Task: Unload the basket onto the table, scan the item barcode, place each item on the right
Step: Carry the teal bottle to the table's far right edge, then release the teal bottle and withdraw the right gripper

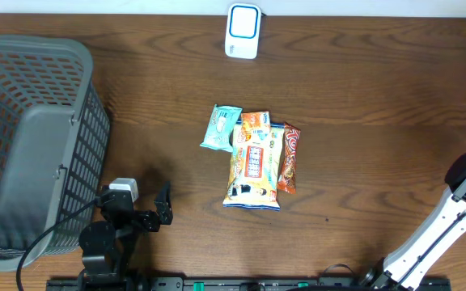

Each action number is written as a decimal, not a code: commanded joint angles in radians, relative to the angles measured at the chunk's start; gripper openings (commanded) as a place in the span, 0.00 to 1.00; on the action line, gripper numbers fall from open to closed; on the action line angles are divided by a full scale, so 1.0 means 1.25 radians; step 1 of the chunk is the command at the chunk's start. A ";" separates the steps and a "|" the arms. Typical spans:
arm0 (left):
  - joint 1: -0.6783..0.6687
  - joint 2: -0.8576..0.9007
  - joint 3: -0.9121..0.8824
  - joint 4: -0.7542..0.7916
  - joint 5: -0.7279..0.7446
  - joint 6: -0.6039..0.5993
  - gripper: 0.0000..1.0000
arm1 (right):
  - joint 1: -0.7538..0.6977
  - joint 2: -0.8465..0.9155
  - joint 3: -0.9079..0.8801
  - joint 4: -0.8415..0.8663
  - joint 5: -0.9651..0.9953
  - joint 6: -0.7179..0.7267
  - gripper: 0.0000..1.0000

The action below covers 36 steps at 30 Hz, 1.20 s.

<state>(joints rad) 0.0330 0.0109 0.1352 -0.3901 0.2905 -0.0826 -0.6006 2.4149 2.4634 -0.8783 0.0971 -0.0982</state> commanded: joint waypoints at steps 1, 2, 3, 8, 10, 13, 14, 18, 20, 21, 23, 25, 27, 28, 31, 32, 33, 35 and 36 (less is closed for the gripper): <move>0.005 -0.004 -0.012 -0.015 0.010 -0.007 1.00 | 0.008 -0.015 -0.015 0.056 -0.038 0.007 0.01; 0.005 -0.004 -0.012 -0.015 0.010 -0.007 1.00 | 0.009 -0.015 -0.022 0.067 -0.038 0.007 0.01; 0.005 -0.004 -0.012 -0.015 0.010 -0.007 1.00 | 0.011 -0.015 -0.031 0.081 -0.037 0.007 0.01; 0.005 -0.004 -0.012 -0.015 0.010 -0.007 1.00 | 0.010 -0.015 -0.123 0.156 -0.034 0.013 0.04; 0.005 -0.004 -0.012 -0.015 0.010 -0.007 1.00 | 0.010 -0.015 -0.185 0.195 -0.018 0.034 0.08; 0.005 -0.004 -0.012 -0.015 0.010 -0.007 1.00 | 0.010 -0.015 -0.235 0.224 -0.009 0.037 0.20; 0.005 -0.004 -0.012 -0.015 0.010 -0.007 1.00 | 0.010 -0.015 -0.248 0.231 0.000 0.037 0.31; 0.005 -0.004 -0.012 -0.015 0.010 -0.007 1.00 | 0.010 -0.031 -0.248 0.227 0.044 0.036 0.56; 0.005 -0.004 -0.012 -0.015 0.010 -0.007 1.00 | 0.010 -0.058 -0.248 0.223 0.060 0.037 0.72; 0.005 -0.004 -0.012 -0.015 0.010 -0.007 1.00 | 0.010 -0.071 -0.248 0.221 0.064 0.037 0.80; 0.005 -0.004 -0.012 -0.015 0.010 -0.007 1.00 | 0.010 -0.104 -0.248 0.220 0.064 0.037 0.97; 0.005 -0.004 -0.012 -0.015 0.010 -0.007 1.00 | 0.011 -0.143 -0.248 0.216 0.063 0.044 0.99; 0.005 -0.004 -0.012 -0.015 0.010 -0.007 1.00 | 0.012 -0.189 -0.248 0.208 0.048 0.064 0.99; 0.005 -0.004 -0.012 -0.015 0.010 -0.007 1.00 | 0.015 -0.227 -0.248 0.196 0.010 0.089 0.99; 0.005 -0.004 -0.012 -0.015 0.010 -0.007 1.00 | 0.024 -0.309 -0.248 0.151 -0.168 0.219 0.99; 0.005 -0.004 -0.012 -0.015 0.010 -0.007 1.00 | 0.029 -0.325 -0.248 0.134 -0.232 0.261 0.99; 0.005 -0.004 -0.012 -0.015 0.010 -0.007 1.00 | 0.039 -0.344 -0.248 0.109 -0.334 0.305 0.99; 0.005 -0.004 -0.012 -0.015 0.010 -0.007 1.00 | 0.067 -0.358 -0.248 0.076 -0.482 0.327 0.99; 0.005 -0.004 -0.012 -0.015 0.010 -0.007 1.00 | 0.098 -0.360 -0.248 0.048 -0.558 0.327 0.99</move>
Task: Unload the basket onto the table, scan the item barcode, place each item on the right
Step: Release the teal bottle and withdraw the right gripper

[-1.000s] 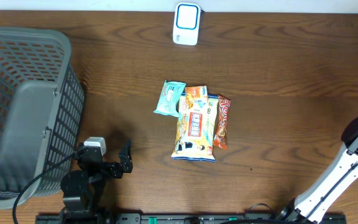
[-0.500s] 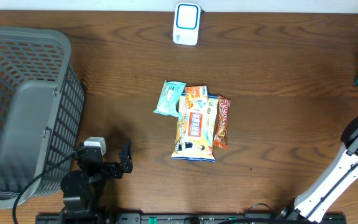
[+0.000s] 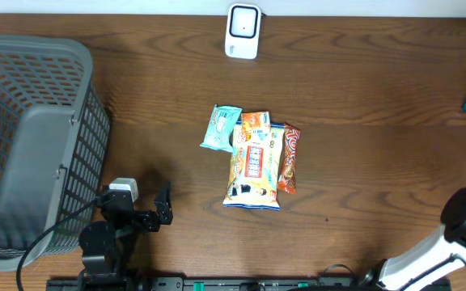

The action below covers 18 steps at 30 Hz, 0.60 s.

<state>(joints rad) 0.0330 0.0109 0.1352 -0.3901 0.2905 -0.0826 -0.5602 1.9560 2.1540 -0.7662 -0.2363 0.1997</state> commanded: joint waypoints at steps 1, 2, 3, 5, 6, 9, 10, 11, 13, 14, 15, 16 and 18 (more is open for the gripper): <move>0.005 -0.004 -0.012 -0.015 0.010 -0.007 1.00 | 0.096 0.008 -0.001 -0.071 -0.321 0.089 0.99; 0.005 -0.004 -0.012 -0.015 0.010 -0.007 1.00 | 0.118 0.009 -0.004 -0.089 -0.323 0.089 0.99; 0.005 -0.004 -0.012 -0.015 0.010 -0.007 1.00 | 0.161 0.011 -0.008 -0.120 -0.313 0.084 0.99; 0.005 -0.004 -0.012 -0.015 0.010 -0.007 1.00 | 0.224 0.020 -0.009 -0.168 -0.295 0.060 0.99; 0.005 -0.004 -0.012 -0.015 0.010 -0.007 1.00 | 0.263 0.028 -0.010 -0.198 -0.294 0.032 0.99; 0.005 -0.004 -0.012 -0.015 0.010 -0.007 1.00 | 0.371 0.054 -0.021 -0.252 -0.295 -0.047 0.99; 0.005 -0.004 -0.012 -0.015 0.010 -0.007 1.00 | 0.411 0.068 -0.027 -0.257 -0.294 -0.074 0.97; 0.005 -0.004 -0.012 -0.015 0.010 -0.007 1.00 | 0.460 0.087 -0.035 -0.260 -0.294 -0.103 0.91; 0.005 -0.004 -0.012 -0.015 0.010 -0.007 1.00 | 0.527 0.123 -0.052 -0.261 -0.294 -0.110 0.82; 0.005 -0.004 -0.012 -0.015 0.010 -0.007 1.00 | 0.582 0.164 -0.064 -0.262 -0.294 -0.110 0.74; 0.005 -0.004 -0.012 -0.015 0.010 -0.007 1.00 | 0.606 0.187 -0.068 -0.262 -0.291 -0.110 0.71; 0.005 -0.004 -0.012 -0.015 0.010 -0.007 1.00 | 0.628 0.212 -0.069 -0.262 -0.291 -0.110 0.64; 0.005 -0.004 -0.012 -0.015 0.010 -0.007 1.00 | 0.666 0.267 -0.069 -0.263 -0.290 -0.110 0.52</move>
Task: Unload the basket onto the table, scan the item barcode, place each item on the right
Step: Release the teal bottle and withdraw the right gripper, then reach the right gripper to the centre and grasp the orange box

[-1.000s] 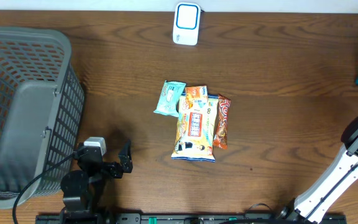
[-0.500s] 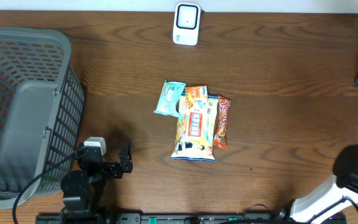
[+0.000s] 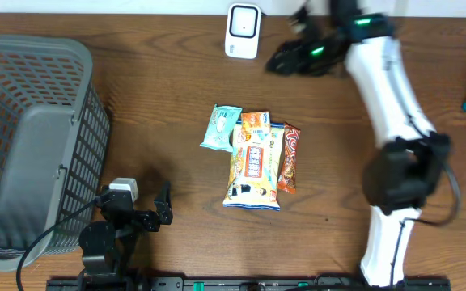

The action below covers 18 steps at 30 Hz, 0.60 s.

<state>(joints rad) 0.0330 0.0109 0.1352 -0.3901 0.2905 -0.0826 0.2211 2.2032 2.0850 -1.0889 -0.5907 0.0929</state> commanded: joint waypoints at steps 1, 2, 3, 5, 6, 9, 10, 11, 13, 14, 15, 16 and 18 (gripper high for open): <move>0.005 -0.004 -0.012 -0.016 0.010 -0.007 1.00 | 0.054 0.093 -0.014 -0.007 -0.005 -0.024 0.48; 0.005 -0.004 -0.012 -0.015 0.010 -0.007 1.00 | 0.061 0.109 -0.014 -0.011 -0.005 -0.024 0.45; 0.005 -0.004 -0.012 -0.015 0.010 -0.007 1.00 | 0.067 0.132 -0.014 -0.020 -0.002 -0.024 0.43; 0.005 -0.004 -0.012 -0.016 0.010 -0.007 1.00 | 0.069 0.151 -0.014 -0.028 -0.002 -0.024 0.43; 0.005 -0.004 -0.012 -0.015 0.010 -0.007 1.00 | 0.068 0.156 -0.014 -0.032 -0.002 -0.025 0.43; 0.005 -0.004 -0.012 -0.015 0.010 -0.007 1.00 | 0.062 0.163 -0.014 -0.047 0.035 -0.025 0.50; 0.005 -0.004 -0.012 -0.015 0.010 -0.007 1.00 | 0.059 0.163 -0.014 -0.051 0.050 -0.024 0.55; 0.005 -0.004 -0.012 -0.015 0.010 -0.007 1.00 | 0.057 0.163 -0.014 -0.055 0.058 -0.025 0.59; 0.005 -0.004 -0.012 -0.015 0.010 -0.007 1.00 | 0.051 0.163 -0.014 -0.063 0.062 -0.025 0.68; 0.005 -0.004 -0.012 -0.015 0.010 -0.007 1.00 | 0.048 0.163 -0.014 -0.068 0.062 -0.025 0.69; 0.005 -0.004 -0.012 -0.015 0.010 -0.007 1.00 | 0.044 0.163 -0.014 -0.075 0.062 -0.025 0.70; 0.005 -0.004 -0.012 -0.015 0.010 -0.007 1.00 | 0.041 0.163 -0.014 -0.079 0.061 -0.024 0.71; 0.005 -0.004 -0.012 -0.015 0.010 -0.007 1.00 | 0.036 0.163 -0.014 -0.095 0.061 -0.019 0.70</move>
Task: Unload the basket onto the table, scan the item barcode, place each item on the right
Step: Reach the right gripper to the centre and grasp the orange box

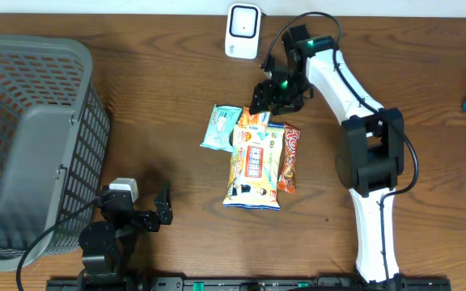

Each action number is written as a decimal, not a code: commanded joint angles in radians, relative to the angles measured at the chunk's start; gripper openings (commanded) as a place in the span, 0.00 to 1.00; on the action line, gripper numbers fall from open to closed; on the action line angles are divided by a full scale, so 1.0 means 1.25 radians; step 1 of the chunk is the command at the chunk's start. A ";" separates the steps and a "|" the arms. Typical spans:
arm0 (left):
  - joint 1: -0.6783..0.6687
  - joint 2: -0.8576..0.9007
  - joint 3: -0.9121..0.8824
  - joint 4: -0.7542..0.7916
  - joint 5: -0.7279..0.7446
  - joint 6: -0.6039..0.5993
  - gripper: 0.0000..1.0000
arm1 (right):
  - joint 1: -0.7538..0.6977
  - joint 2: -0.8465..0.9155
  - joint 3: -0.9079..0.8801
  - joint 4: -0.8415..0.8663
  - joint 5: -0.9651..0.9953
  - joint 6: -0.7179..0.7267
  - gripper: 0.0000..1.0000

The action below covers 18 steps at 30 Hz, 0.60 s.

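Note:
Three snack packets lie together mid-table: a pale teal packet (220, 128), a large orange-and-white bag (254, 162) and a red-orange bar (289, 158). The white scanner (243, 31) with a blue ring stands at the far edge. My right gripper (261, 102) reaches down-left from the far side. It hovers open over the top edge of the orange bag, beside the teal packet, and holds nothing. My left gripper (163, 208) rests open near the front left, far from the packets.
A big grey mesh basket (31, 145) fills the left side, right beside the left arm. A teal object pokes in at the right edge. The right arm's white links (370, 162) stretch from the front edge across the right half.
My right gripper was at the far edge just right of the scanner; now it is lower and further left, over the top of the snack pile. Packets, scanner and left arm are unchanged.
My right arm first sat folded at the front right corner, and was still low there a moment later. Then it stood stretched to the far edge beside the scanner. Now its gripper hangs over the snack packets, which have not moved throughout.

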<state>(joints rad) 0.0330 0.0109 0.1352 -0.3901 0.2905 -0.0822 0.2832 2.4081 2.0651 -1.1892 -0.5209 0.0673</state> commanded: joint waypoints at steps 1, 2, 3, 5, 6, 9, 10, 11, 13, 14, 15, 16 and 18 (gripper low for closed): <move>0.005 -0.004 -0.012 -0.015 0.010 -0.008 1.00 | -0.015 -0.001 0.002 -0.024 0.005 0.006 0.70; 0.005 -0.004 -0.012 -0.015 0.010 -0.007 1.00 | -0.016 -0.001 0.002 -0.032 0.005 0.009 0.69; 0.005 -0.004 -0.012 -0.015 0.010 -0.008 1.00 | -0.018 -0.001 0.002 -0.042 0.005 0.025 0.69; 0.005 -0.004 -0.012 -0.015 0.010 -0.008 1.00 | -0.018 -0.001 0.002 -0.042 0.005 0.036 0.68; 0.005 -0.004 -0.012 -0.015 0.010 -0.008 1.00 | -0.017 -0.001 0.002 -0.039 0.005 0.042 0.66; 0.005 -0.004 -0.012 -0.015 0.010 -0.007 1.00 | -0.010 -0.001 0.001 -0.018 0.005 0.068 0.64; 0.005 -0.004 -0.012 -0.015 0.010 -0.008 1.00 | -0.005 0.000 0.001 -0.007 0.006 0.075 0.59; 0.005 -0.004 -0.012 -0.015 0.010 -0.007 1.00 | -0.002 0.001 0.000 -0.002 0.006 0.081 0.56; 0.005 -0.004 -0.012 -0.015 0.010 -0.007 1.00 | 0.006 0.001 -0.002 0.003 0.006 0.094 0.50; 0.005 -0.004 -0.012 -0.015 0.010 -0.007 1.00 | 0.012 0.001 -0.009 0.010 0.005 0.105 0.47; 0.005 -0.004 -0.012 -0.015 0.010 -0.008 1.00 | 0.016 0.001 -0.017 0.018 0.005 0.111 0.43; 0.005 -0.004 -0.012 -0.015 0.010 -0.007 1.00 | 0.019 0.001 -0.026 0.026 0.005 0.114 0.42; 0.005 -0.004 -0.012 -0.015 0.010 -0.007 1.00 | 0.026 0.001 -0.066 0.056 0.005 0.127 0.41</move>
<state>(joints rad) 0.0330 0.0109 0.1352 -0.3901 0.2905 -0.0822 0.3004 2.4081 2.0354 -1.1400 -0.5102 0.1871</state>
